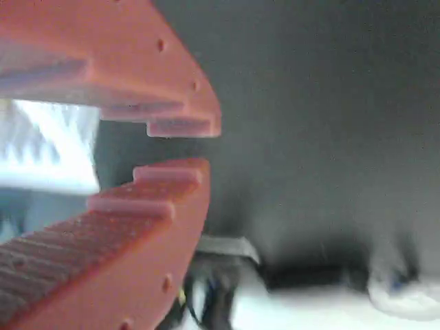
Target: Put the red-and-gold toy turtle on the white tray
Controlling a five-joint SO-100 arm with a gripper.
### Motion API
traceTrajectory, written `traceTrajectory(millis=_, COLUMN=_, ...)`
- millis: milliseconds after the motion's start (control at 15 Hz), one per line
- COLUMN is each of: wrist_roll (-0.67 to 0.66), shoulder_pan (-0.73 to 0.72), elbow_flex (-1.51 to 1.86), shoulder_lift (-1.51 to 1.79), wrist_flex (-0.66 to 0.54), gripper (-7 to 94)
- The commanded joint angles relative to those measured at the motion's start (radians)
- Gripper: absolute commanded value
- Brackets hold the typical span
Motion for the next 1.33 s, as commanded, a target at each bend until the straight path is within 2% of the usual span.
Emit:
traceTrajectory(millis=0, wrist_roll=0.002, shoulder_pan=0.000, elbow_flex=0.083, shoulder_lift=0.120, wrist_flex=0.058, gripper=0)
traceTrajectory(millis=267, wrist_roll=0.066, shoulder_pan=-0.003, elbow_flex=0.049, shoulder_lift=0.279, wrist_flex=0.419, gripper=0)
traceTrajectory(millis=533, wrist_roll=0.032, shoulder_pan=-0.048, elbow_flex=0.035, shoulder_lift=0.410, wrist_flex=0.690, gripper=0)
traceTrajectory(millis=1267, wrist_roll=0.041, shoulder_pan=-0.037, elbow_flex=0.046, shoulder_lift=0.508, wrist_flex=0.726, gripper=0)
